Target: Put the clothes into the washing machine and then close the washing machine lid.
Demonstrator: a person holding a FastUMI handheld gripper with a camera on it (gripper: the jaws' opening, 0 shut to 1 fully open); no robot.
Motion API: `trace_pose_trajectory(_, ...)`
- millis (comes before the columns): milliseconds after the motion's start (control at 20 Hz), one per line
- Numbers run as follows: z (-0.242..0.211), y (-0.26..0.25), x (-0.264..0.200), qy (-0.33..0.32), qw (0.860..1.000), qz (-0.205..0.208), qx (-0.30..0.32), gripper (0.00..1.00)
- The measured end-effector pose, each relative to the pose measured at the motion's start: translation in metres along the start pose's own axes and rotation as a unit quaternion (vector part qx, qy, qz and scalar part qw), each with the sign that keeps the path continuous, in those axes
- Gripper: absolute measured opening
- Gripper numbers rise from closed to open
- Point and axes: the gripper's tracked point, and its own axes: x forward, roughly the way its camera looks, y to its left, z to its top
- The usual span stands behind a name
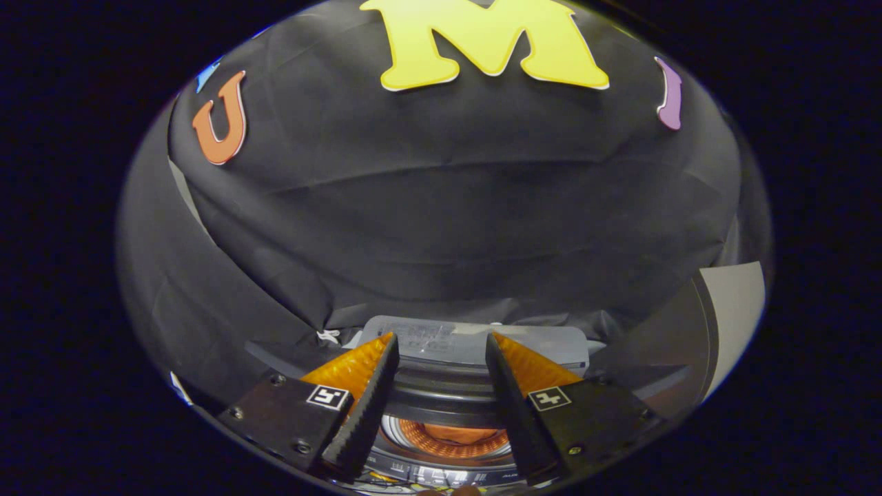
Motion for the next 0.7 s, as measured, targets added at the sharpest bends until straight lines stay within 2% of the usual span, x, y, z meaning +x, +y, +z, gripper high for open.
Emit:
trace_pose_trajectory(550,-0.009,0.001,-0.004,-0.010,1.000,0.004,-0.012,0.80)
trace_pose_trajectory(700,-0.026,-0.002,0.002,0.000,1.000,0.002,-0.025,0.82)
